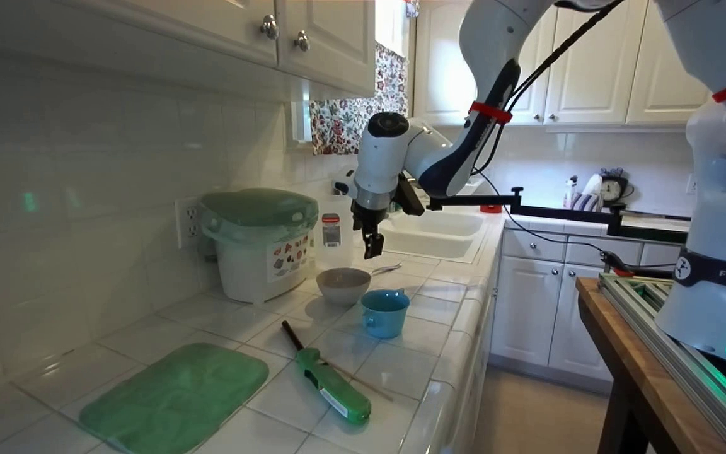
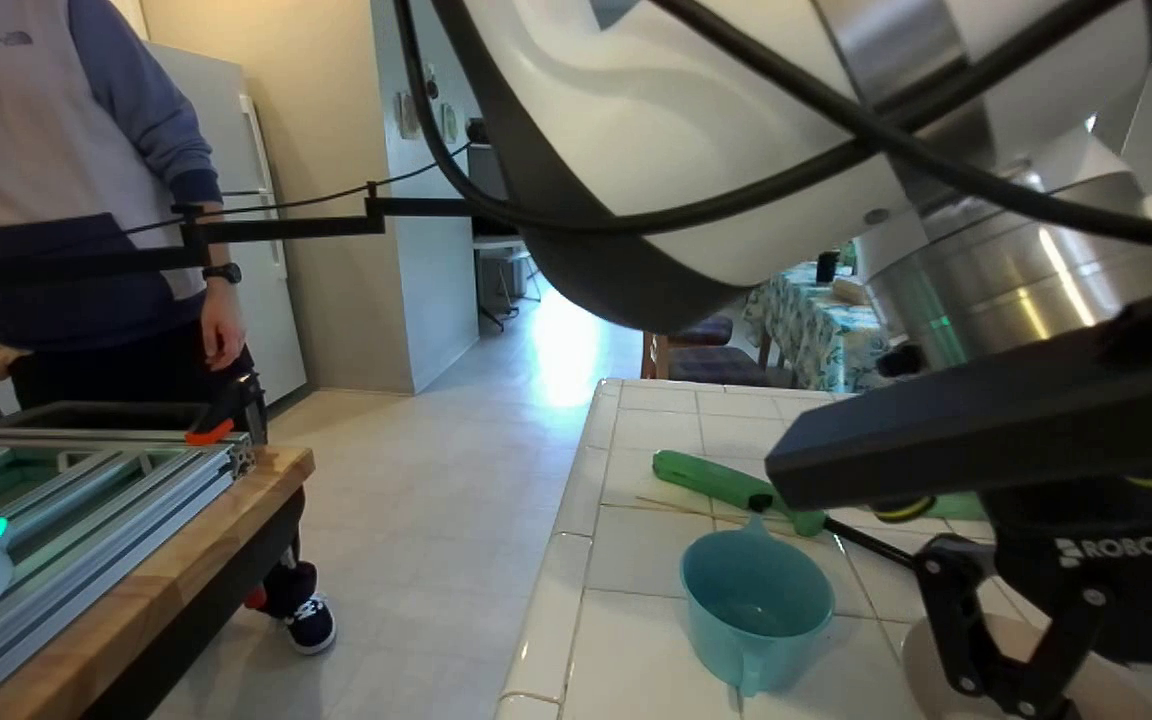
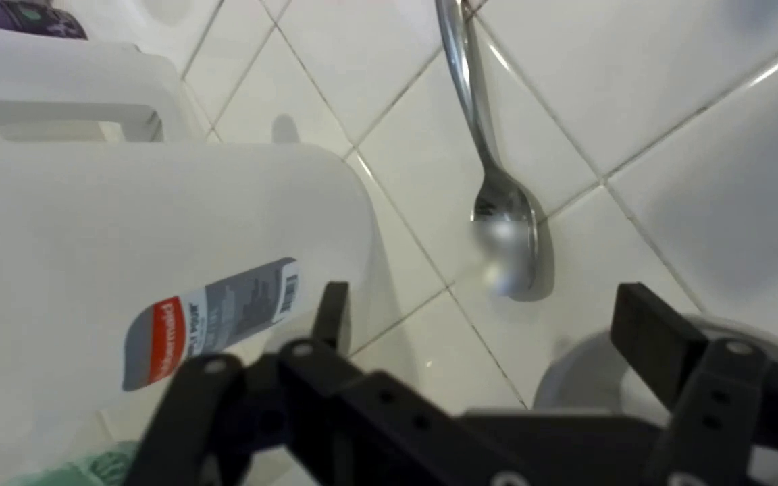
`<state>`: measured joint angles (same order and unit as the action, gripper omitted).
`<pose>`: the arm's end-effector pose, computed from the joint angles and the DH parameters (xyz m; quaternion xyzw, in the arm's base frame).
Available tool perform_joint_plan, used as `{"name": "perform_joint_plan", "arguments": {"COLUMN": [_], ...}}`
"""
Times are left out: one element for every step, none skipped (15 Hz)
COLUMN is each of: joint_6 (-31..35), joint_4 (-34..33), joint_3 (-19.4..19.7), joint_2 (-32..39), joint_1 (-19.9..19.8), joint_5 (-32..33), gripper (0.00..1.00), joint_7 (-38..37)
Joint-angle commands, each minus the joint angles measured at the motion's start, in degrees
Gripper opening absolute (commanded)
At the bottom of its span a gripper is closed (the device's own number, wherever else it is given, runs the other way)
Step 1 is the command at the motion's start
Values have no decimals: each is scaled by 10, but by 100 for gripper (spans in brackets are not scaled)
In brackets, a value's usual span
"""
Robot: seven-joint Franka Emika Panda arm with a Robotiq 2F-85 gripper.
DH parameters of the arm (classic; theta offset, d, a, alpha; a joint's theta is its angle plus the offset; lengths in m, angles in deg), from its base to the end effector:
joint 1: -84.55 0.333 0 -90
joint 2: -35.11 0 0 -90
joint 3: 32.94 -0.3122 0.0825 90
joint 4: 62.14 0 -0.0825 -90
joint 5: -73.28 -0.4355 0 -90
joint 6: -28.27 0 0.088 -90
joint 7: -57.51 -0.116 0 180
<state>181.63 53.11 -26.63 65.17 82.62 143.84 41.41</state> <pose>0.6293 -0.0671 0.1387 0.8903 0.3233 0.0686 0.3132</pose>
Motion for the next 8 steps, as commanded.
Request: {"name": "perform_joint_plan", "arguments": {"joint_6": [5, 3, 3, 1, -4, -9, -13, -20], "joint_4": [-43, -50, -56, -62, -67, -71, -74, -79], "joint_3": [10, 13, 15, 13, 15, 18, 20, 26], "joint_2": [32, 39, 45, 50, 56, 61, 64, 68], "joint_1": [-5, -6, -6, -10, -8, -8, -7, -4], "joint_5": [12, 12, 10, 7, 8, 9, 11, 17], "gripper": [100, 100, 100, 100, 100, 100, 100, 100], "joint_7": [15, 18, 21, 29, 31, 32, 33, 29]}}
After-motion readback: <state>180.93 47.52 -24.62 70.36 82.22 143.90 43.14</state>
